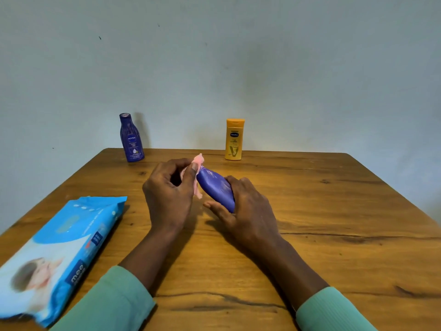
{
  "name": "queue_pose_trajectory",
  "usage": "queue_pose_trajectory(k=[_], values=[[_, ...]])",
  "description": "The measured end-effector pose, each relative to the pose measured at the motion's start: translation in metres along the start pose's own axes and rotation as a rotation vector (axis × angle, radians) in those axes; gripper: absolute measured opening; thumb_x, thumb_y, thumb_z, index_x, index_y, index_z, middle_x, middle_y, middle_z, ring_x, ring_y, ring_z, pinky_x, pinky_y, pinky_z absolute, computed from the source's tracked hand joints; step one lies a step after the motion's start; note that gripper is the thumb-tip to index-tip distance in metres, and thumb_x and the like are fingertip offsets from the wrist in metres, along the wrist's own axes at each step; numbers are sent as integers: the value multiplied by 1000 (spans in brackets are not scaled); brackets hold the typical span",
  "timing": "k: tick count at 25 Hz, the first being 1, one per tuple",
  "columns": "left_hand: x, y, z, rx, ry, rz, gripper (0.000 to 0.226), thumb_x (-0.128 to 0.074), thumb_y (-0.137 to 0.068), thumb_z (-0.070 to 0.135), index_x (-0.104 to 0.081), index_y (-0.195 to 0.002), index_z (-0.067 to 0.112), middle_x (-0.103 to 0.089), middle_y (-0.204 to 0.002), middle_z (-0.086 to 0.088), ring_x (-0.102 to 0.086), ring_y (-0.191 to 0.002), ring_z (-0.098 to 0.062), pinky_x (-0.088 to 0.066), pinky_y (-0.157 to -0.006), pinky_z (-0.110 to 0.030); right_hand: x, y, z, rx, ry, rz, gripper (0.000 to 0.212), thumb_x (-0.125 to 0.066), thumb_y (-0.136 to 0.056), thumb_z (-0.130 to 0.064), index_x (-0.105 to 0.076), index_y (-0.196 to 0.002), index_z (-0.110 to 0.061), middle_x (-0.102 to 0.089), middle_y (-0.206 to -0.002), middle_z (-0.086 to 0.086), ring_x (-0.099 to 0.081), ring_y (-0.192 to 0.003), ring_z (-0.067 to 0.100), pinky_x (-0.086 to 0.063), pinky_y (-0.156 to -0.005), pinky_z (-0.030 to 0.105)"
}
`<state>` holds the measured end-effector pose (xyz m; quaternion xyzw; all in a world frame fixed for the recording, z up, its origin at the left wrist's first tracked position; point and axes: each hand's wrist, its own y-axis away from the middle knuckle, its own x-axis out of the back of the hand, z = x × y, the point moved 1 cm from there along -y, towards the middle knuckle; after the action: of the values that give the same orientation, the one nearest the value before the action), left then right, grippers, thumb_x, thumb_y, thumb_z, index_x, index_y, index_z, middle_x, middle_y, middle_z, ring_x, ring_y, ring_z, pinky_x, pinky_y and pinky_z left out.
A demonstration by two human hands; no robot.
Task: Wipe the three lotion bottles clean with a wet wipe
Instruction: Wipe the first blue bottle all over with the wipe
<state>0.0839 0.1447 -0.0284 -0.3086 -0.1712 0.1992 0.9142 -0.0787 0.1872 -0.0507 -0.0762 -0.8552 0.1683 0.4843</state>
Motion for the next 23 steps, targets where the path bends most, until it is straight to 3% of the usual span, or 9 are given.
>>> queue_pose_trajectory(k=[2,6,9,13,16,20,23], values=[[-2,15,6,-79,-59,-68,15,-76,-93,24,-77,-107,19,-70,-95,7,-64,-85,-2,-52,-68,-15,-6,1,2,25,42,60,79,-59,-92,-69,-36,-154,-26,-49,-129,-6,-47,-102,7,-45,-85,26],[-17,42,15,-240,-89,-326,14,-78,-90,19,-77,-103,21,-69,-95,9,-65,-85,-2,-52,-73,-17,-8,0,13,7,-2,189,62,-75,-87,-45,-50,-140,-23,-51,-114,-8,-48,-96,10,-48,-80,28],[-22,22,10,-156,-115,-195,16,-77,-92,22,-76,-107,20,-70,-97,6,-64,-86,-4,-48,-72,-13,-6,-2,15,29,32,227,67,-83,-82,-39,-51,-140,-26,-52,-118,-7,-47,-100,9,-42,-82,23],[-5,-8,-14,61,-212,-35,21,-74,-94,26,-75,-114,19,-74,-101,3,-66,-88,-9,-47,-68,-14,-9,-4,11,156,136,213,73,-86,-80,-34,-51,-143,-24,-53,-119,-2,-47,-103,11,-48,-81,27],[1,0,-10,41,-255,-113,21,-72,-96,23,-73,-116,19,-71,-103,3,-64,-89,-6,-47,-70,-13,-13,-4,6,162,167,196,74,-86,-81,-36,-52,-145,-24,-52,-118,-1,-47,-101,12,-48,-77,28],[-18,34,21,-135,-166,-320,23,-70,-97,21,-74,-119,19,-72,-106,5,-65,-93,-4,-55,-81,-17,-14,-6,8,104,170,239,62,-81,-86,-36,-57,-141,-21,-52,-112,-3,-44,-95,9,-40,-70,22],[-22,35,21,-144,-126,-350,26,-70,-96,21,-74,-122,19,-71,-109,4,-65,-96,-4,-56,-82,-18,-12,-6,13,89,178,253,65,-83,-85,-36,-56,-142,-21,-52,-111,-3,-42,-95,8,-36,-71,22]])
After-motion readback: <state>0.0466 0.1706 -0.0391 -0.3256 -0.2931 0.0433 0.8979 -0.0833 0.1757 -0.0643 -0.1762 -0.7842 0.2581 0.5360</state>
